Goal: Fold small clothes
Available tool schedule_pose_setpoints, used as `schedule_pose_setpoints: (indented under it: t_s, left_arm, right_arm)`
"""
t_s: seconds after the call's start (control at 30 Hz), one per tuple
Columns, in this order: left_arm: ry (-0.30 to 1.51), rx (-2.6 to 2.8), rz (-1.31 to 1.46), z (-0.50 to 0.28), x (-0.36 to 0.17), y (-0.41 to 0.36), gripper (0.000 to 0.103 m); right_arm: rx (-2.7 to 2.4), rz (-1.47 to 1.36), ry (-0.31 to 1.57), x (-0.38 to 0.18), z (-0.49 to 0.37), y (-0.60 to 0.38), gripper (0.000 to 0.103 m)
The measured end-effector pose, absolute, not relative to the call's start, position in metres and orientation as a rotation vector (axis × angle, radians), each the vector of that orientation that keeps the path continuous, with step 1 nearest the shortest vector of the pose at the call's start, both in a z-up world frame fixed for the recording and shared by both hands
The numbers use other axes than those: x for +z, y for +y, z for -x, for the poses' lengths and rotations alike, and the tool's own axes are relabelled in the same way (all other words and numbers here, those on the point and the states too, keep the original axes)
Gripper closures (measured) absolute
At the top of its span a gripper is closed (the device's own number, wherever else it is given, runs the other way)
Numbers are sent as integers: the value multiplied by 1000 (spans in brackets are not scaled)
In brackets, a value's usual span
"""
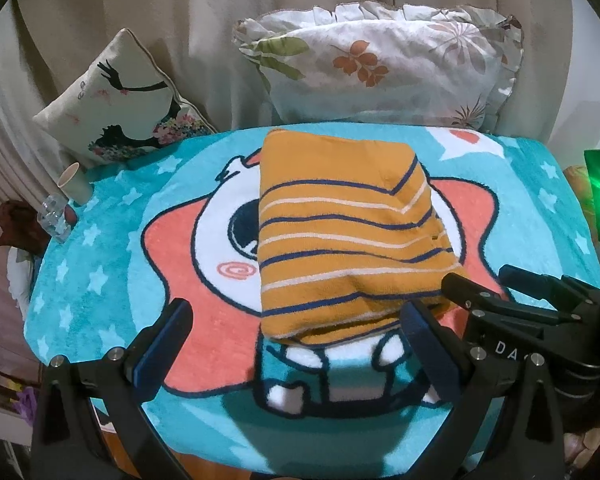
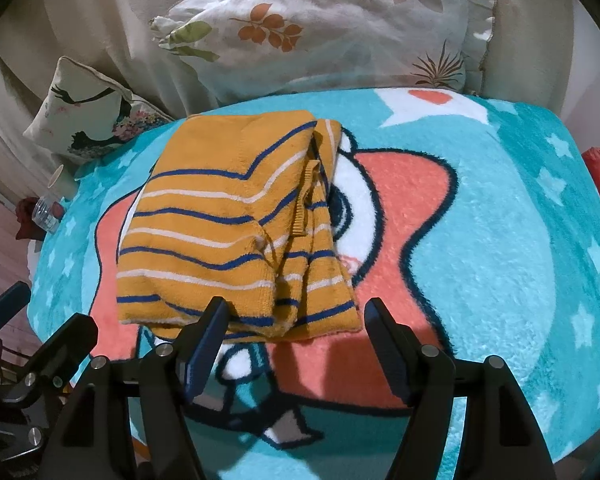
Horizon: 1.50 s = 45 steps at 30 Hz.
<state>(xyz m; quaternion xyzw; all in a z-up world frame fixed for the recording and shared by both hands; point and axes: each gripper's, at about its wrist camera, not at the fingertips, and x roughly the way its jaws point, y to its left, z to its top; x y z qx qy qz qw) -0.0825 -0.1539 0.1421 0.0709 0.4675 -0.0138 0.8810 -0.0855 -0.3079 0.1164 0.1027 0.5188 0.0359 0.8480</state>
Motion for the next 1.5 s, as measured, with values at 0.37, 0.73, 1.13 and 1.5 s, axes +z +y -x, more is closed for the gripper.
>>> schedule_pose_setpoints:
  t_s: [0.37,0.73,1.13,1.5]
  left_arm:
    - [989,-18,-128,81,140,-144,0]
    - [999,-6,-109,81,138,-135,0]
    - [1006,-19,-93,81,138,-133,0]
    - [1012,-23,-88,81,135,-131,0]
  right_arm:
    - [82,-203,1095,115,83,-300,28]
    - [93,-186,1101,114,84,-285,27]
    - [80,-194,1102,114,82,-288,27]
    - [30,-222,1086,115,81,-301,26]
